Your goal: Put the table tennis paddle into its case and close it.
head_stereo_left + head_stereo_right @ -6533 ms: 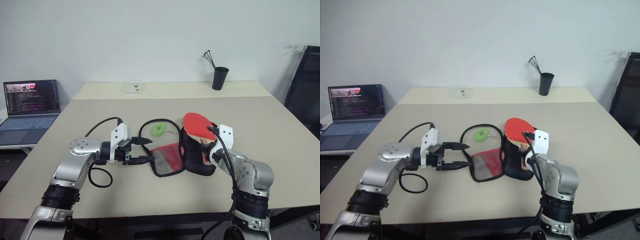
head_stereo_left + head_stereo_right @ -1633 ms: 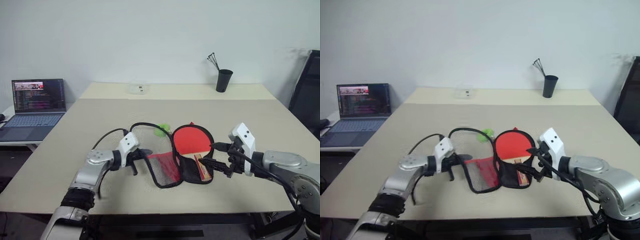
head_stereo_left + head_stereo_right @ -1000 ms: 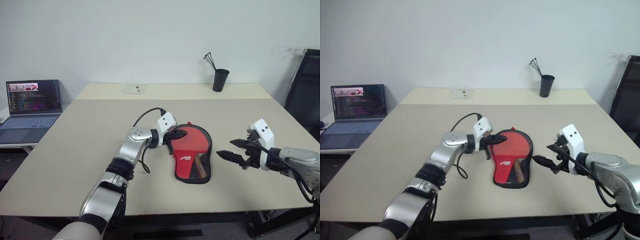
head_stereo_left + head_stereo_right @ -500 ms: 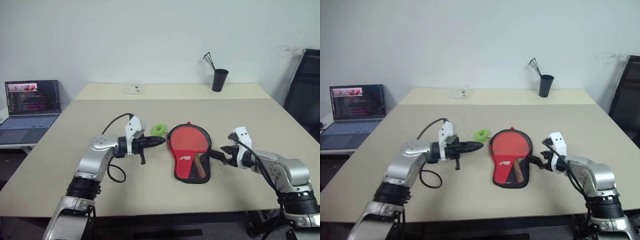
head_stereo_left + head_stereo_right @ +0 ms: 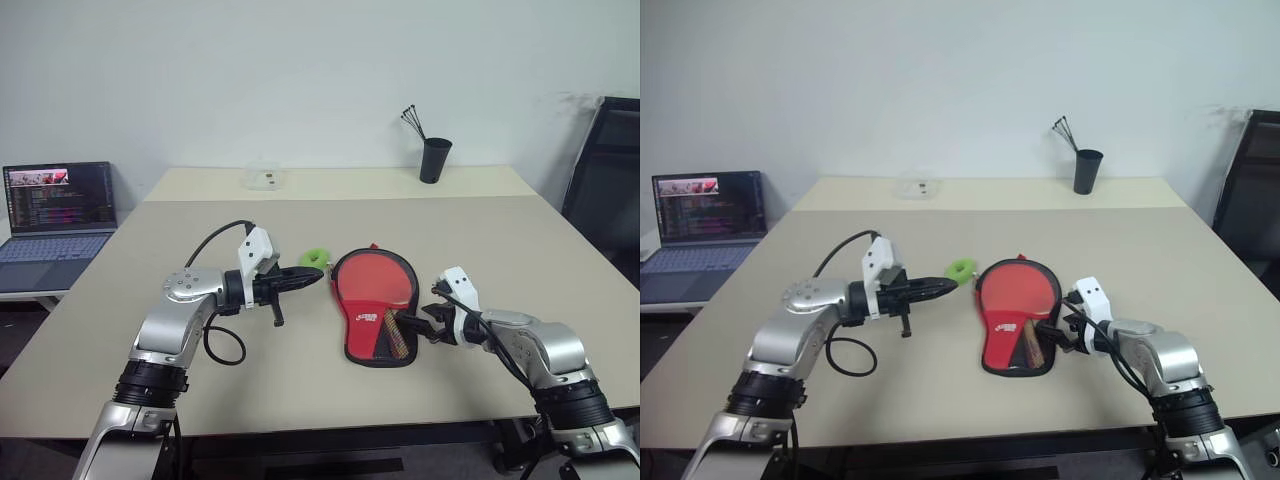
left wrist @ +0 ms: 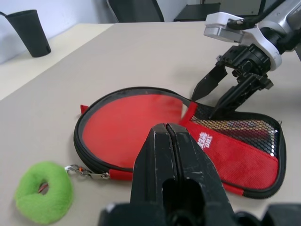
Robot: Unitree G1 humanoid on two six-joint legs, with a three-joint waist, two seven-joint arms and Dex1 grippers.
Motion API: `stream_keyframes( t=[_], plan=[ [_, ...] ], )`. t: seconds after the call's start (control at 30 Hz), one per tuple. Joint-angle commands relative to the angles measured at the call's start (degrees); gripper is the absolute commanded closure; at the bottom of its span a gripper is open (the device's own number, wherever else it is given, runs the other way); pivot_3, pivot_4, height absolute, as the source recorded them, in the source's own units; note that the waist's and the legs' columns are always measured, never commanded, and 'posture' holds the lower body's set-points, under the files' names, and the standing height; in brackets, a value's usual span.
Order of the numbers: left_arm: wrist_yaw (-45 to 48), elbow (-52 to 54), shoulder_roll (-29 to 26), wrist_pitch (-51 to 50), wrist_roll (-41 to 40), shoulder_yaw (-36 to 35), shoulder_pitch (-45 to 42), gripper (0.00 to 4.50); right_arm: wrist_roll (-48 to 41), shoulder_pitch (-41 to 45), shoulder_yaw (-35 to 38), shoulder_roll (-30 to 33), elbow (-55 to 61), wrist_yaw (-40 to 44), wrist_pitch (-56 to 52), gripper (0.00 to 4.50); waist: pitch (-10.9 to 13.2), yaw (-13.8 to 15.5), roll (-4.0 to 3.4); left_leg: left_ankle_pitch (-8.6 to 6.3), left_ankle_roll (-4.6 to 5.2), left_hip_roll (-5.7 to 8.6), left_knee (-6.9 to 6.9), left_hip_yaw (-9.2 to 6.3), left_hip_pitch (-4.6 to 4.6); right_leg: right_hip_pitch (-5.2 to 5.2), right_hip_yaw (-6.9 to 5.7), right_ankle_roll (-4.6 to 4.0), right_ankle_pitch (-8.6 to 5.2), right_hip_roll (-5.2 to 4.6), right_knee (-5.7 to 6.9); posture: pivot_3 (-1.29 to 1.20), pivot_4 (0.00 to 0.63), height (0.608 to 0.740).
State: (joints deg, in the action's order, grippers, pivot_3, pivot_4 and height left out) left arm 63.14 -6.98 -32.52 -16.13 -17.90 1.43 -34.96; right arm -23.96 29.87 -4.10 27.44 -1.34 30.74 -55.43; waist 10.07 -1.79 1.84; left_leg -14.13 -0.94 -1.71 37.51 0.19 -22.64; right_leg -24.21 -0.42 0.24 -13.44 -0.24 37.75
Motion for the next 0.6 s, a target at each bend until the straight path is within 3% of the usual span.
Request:
stream_keyframes(
  t=[0.03,0.4,0.43,0.6],
  plan=[
    [-0.27,2.22,-0.15,0.45,-0.47,-0.09,-0.56,4.5,1.24,0.36,-2.58,-1.48,-2.05,0.76,-0.47,0.79,0.0,-0.03,0.01,0.0,0.0,-0.01,0.0,0.01,0.06,0.03,0.0,0.0,0.0,0.0,0.02,0.0,0.15,0.74],
    [1.31,2.91,-2.6,0.19,-0.53,-0.21,1.76,4.5,0.33,2.51,-1.33,-5.58,-4.47,2.19,-5.55,4.28,-0.01,-0.22,0.01,0.0,0.0,-0.07,0.0,0.11,0.28,0.06,0.05,-0.01,0.0,0.07,0.21,0.0,0.15,0.74],
    [1.97,3.11,-3.33,0.07,-0.74,-0.25,2.48,4.5,-0.18,2.67,-0.84,-6.04,-4.38,2.16,-6.33,4.47,-0.01,-0.26,0.01,0.0,0.0,-0.08,-0.01,0.11,0.29,0.06,0.05,-0.01,0.0,0.08,0.22,0.0,0.15,0.74],
    [8.22,6.4,-8.1,-2.18,-3.69,-0.36,7.89,4.5,-3.81,1.99,1.17,-8.13,0.85,2.0,-13.11,4.47,-0.01,-0.39,0.01,0.0,0.0,-0.1,-0.19,0.11,0.39,0.04,0.13,-0.04,-0.02,0.09,0.21,0.0,0.15,0.74]
  ],
)
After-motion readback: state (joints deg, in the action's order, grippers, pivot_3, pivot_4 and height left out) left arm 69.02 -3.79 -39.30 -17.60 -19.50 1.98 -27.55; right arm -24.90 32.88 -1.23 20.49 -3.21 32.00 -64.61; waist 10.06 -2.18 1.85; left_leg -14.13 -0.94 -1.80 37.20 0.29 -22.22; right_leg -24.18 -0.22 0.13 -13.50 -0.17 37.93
